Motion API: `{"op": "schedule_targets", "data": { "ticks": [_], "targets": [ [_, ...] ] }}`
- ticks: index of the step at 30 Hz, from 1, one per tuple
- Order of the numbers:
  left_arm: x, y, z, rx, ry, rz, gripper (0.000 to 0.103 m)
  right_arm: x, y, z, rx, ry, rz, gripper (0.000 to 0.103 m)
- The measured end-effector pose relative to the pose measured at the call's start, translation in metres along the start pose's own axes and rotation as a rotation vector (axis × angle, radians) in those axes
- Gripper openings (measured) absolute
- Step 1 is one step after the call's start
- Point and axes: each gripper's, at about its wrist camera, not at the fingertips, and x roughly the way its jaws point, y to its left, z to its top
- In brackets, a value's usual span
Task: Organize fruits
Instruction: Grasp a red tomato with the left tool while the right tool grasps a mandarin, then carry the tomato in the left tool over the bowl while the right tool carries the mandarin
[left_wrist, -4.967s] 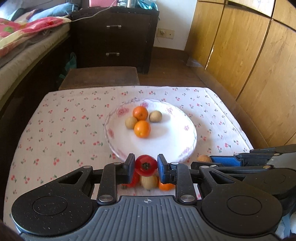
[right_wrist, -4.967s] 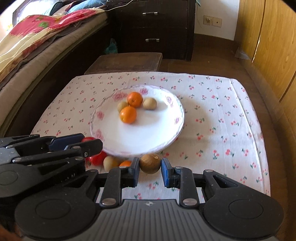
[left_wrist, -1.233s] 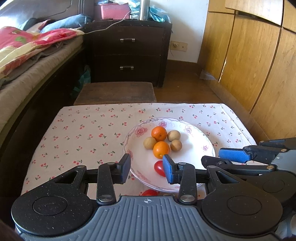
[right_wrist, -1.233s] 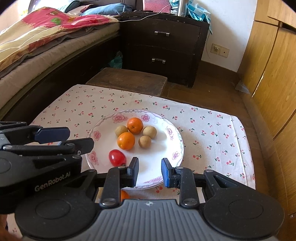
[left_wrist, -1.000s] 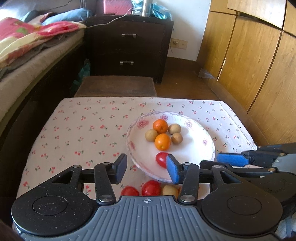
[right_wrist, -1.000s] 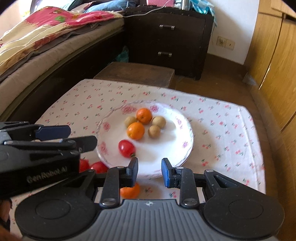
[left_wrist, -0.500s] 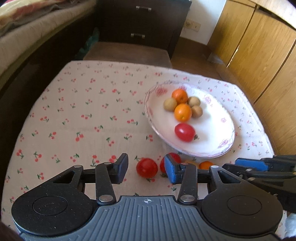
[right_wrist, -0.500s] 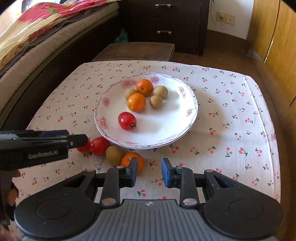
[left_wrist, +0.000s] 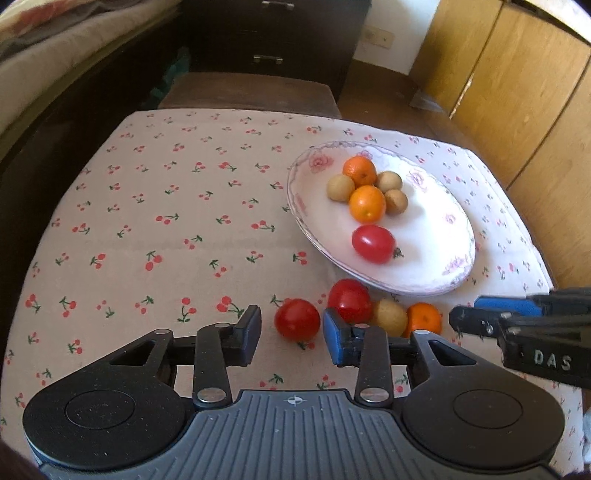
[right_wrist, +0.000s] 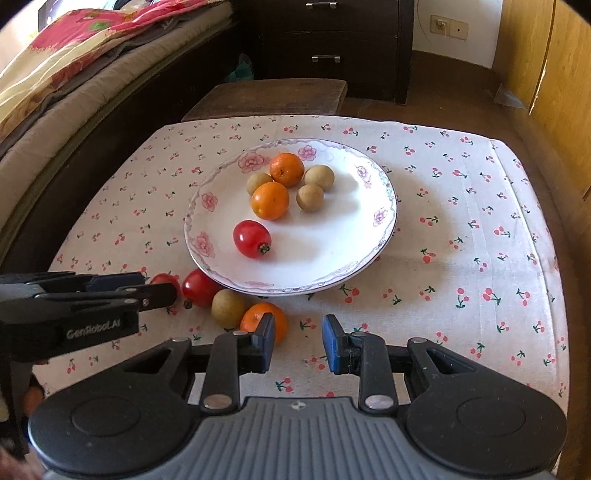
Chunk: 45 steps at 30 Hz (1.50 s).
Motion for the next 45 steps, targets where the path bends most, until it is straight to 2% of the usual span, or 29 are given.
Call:
{"op": "schedule_targets", "data": {
  "ticks": [5, 7, 13, 19, 24, 29, 32, 38, 43, 45],
  "targets": [
    [0.009, -0.005, 0.005, 0.027, 0.002, 0.010, 0.042, 0.004, 0.000, -0.002, -0.005, 0.014, -0.007, 0.029],
    [0.014, -0.003, 0.004, 0.016, 0.020, 0.001, 0.039, 0.006, -0.001, -0.002, -0.002, 0.016, -0.010, 0.029],
    [0.013, -0.003, 0.003, 0.005, 0.009, -0.001, 0.036, 0.008, -0.002, 0.000, 0.039, 0.011, 0.020, 0.029],
    [0.005, 0.002, 0.000, 0.000, 0.014, -0.019, 0.036, 0.014, -0.001, 0.002, 0.092, 0.013, 0.042, 0.029],
    [0.001, 0.003, -0.004, 0.002, 0.020, -0.036, 0.036, 0.025, 0.003, 0.005, 0.115, 0.035, 0.098, 0.030],
    [0.005, 0.002, -0.005, 0.001, 0.029, -0.040, 0.036, 0.029, 0.004, 0.008, 0.110, 0.030, 0.082, 0.030],
    [0.005, 0.002, -0.005, 0.003, 0.028, -0.045, 0.036, 0.031, -0.004, 0.009, 0.140, 0.052, 0.114, 0.030],
    [0.006, 0.001, -0.005, 0.008, 0.029, -0.044, 0.037, 0.038, 0.001, 0.008, 0.113, 0.072, 0.115, 0.038],
    [0.007, 0.002, -0.004, -0.002, 0.027, -0.047, 0.037, 0.038, 0.013, 0.007, 0.048, 0.062, 0.070, 0.037],
    [0.007, 0.001, -0.004, 0.009, 0.025, -0.043, 0.037, 0.037, 0.016, 0.006, 0.018, 0.062, 0.052, 0.034]
  ]
}}
